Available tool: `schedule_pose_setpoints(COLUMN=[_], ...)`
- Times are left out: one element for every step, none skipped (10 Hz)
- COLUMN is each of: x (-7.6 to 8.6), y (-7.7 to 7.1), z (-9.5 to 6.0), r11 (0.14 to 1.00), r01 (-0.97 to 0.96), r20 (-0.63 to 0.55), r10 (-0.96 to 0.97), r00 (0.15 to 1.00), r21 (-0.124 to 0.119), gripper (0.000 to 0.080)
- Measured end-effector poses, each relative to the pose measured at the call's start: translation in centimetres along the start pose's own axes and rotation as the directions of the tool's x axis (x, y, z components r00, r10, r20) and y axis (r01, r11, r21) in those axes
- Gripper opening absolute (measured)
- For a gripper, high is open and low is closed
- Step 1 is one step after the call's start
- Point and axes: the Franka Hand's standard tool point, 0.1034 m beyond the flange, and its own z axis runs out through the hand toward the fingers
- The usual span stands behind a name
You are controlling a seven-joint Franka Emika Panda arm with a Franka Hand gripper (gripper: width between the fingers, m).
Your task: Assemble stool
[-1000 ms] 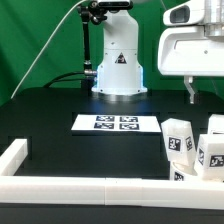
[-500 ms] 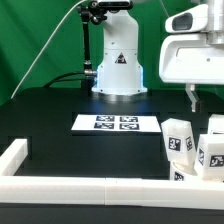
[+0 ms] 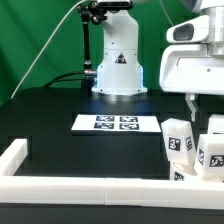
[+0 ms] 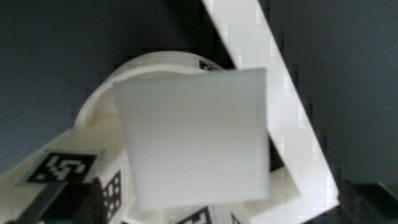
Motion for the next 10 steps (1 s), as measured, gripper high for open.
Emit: schedule_pose_setpoints(x=[-0.18, -0.07, 0.19, 0.28, 0.25, 0.25, 0.25, 0.25, 0.25, 0.25], y=[-0.06, 0.04, 0.18, 0.17, 0.19, 0.19, 0.19, 0.19, 0.2, 0.2], z=[0.05, 0.04, -0.02, -0.07, -0.04, -0.03, -0.03, -0.03, -0.03, -0.03], r11=[1.0, 1.0, 1.0, 1.0, 1.0, 1.0, 1.0, 1.0, 1.0, 1.0], r01=[0.005, 0.007, 0.005, 0.003, 0.003, 0.003, 0.002, -0.002, -0.019, -0.019], r20=[0.002, 0.002, 0.0, -0.002, -0.001, -0.001, -0.001, -0.001, -0.001, -0.001], r10=[-0.005, -0.007, -0.005, -0.003, -0.003, -0.003, -0.002, 0.002, 0.019, 0.019], r00=[1.0, 1.0, 1.0, 1.0, 1.0, 1.0, 1.0, 1.0, 1.0, 1.0], r21=[-0.002, -0.002, -0.001, -0.001, -0.001, -0.001, -0.001, -0.001, -0.001, -0.001], gripper=[0.0649, 0.0649, 0.0622, 0.0622, 0.0446, 0.0334, 0.0334, 0.0334, 0.0334, 0.0334])
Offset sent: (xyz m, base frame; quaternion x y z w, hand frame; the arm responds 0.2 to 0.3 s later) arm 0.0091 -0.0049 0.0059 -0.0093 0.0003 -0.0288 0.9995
